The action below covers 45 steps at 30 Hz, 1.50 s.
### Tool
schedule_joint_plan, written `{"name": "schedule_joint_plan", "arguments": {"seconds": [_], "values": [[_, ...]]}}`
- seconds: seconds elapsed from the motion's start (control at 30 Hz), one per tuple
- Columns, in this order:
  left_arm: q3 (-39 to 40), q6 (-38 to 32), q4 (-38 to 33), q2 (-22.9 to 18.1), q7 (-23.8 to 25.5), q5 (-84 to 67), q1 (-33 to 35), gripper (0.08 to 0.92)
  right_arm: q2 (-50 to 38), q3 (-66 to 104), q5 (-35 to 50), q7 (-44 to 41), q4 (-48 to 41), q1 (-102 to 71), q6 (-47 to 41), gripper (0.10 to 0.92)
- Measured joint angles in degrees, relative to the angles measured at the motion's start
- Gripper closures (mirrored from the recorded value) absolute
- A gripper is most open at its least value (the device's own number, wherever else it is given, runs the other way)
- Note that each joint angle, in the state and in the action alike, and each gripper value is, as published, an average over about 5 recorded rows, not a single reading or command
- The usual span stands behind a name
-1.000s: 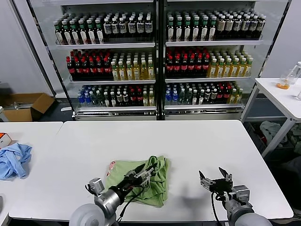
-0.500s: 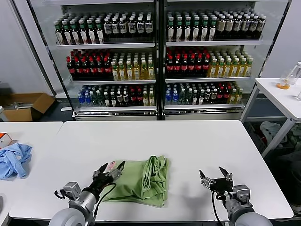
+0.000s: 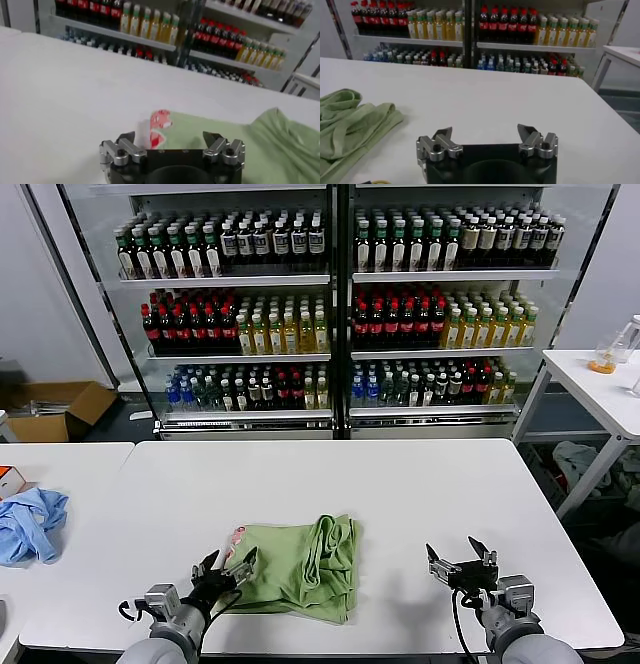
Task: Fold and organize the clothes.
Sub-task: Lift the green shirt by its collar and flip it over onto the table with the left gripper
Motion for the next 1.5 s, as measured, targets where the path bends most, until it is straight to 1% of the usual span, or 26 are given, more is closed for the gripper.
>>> {"name": "schedule_joint_plan", "arguments": {"seconds": [0.1,0.2,0.4,0.7,0.83,0.97,1.03,1.27,1.4,1.5], "values": [[-0.04,0.02,0.42,0.11,0.26,0.18,0.14,0.182,0.01,-0.04,0.00,0.01,0.06,0.11,-0.01,0.203],[-0.07,0.02,0.54,0.14,0.70,-0.24,0.31,0.231,-0.02,-0.03,0.00,0.03,0.06,0.18,-0.02,0.203],[-0.01,0.21,0.98,-0.18,2.02,-2.32,0.03,0.386,-0.13,0.11,0.05,0.06,0.04,0.16,-0.03,0.203],[-0.69,1.27,2.31,-0.85,3.64,-6.88,-0.73,0.646,-0.53,0.59,0.43,0.12,0.15,0.06,-0.03,0.203],[-1.56,2.03,2.31,-1.25,4.20,-10.10,-0.72,0.767,-0.73,0.77,0.60,0.15,0.26,-0.03,0.01,0.203],[-2.93,2.99,1.85,-1.53,4.50,-14.73,-0.61,0.866,-0.97,0.83,0.80,0.18,0.38,-0.01,0.06,0.203],[-3.75,3.50,1.53,-1.66,4.56,-17.43,-0.45,0.888,-1.08,0.83,0.90,0.19,0.48,0.05,0.07,0.203],[-7.93,5.26,-0.03,-1.59,4.16,-26.87,0.21,0.890,-1.37,0.81,1.26,0.20,0.59,0.25,0.20,0.203],[-12.32,5.89,-1.30,-0.43,3.89,-31.31,0.71,0.890,-1.58,0.71,1.55,0.19,0.76,0.55,0.26,0.203],[-16.97,6.19,-2.27,1.43,3.86,-33.88,0.91,0.890,-1.80,0.62,1.85,0.19,1.07,0.87,0.27,0.203]]}}
